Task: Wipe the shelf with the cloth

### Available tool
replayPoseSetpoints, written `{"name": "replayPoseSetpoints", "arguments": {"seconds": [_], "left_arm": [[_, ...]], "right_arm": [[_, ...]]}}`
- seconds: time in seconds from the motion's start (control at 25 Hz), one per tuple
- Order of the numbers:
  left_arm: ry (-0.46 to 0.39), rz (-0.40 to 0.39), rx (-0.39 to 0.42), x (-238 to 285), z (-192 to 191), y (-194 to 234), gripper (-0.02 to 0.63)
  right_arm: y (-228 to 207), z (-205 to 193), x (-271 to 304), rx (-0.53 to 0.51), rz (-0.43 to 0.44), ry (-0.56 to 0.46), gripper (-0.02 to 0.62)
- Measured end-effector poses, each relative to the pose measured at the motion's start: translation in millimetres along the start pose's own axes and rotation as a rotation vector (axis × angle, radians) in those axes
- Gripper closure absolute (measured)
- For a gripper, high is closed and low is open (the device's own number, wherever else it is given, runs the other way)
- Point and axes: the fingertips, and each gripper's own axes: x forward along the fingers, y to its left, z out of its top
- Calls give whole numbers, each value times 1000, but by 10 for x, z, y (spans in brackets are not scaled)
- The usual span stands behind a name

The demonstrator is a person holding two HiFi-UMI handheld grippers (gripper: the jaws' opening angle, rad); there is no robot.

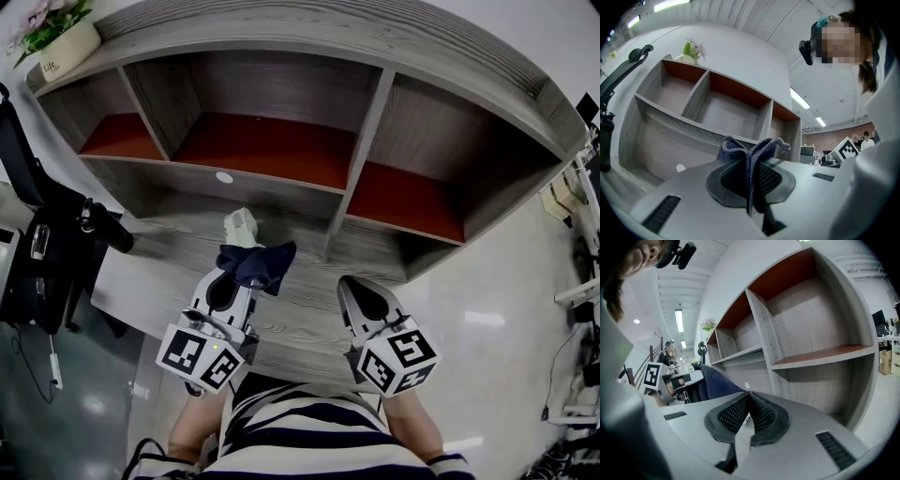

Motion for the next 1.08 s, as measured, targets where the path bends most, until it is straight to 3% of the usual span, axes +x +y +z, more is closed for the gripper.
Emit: {"name": "replayPoseSetpoints", "arguments": {"seconds": [0.4, 1.08], "left_arm": [[125, 17, -53, -25, -363, -55, 571], [230, 5, -82, 27, -598, -156, 571]], "right_arm": [[-86, 47, -29, 6, -27, -23, 569], [-192, 63, -74, 8, -42, -30, 569]]}}
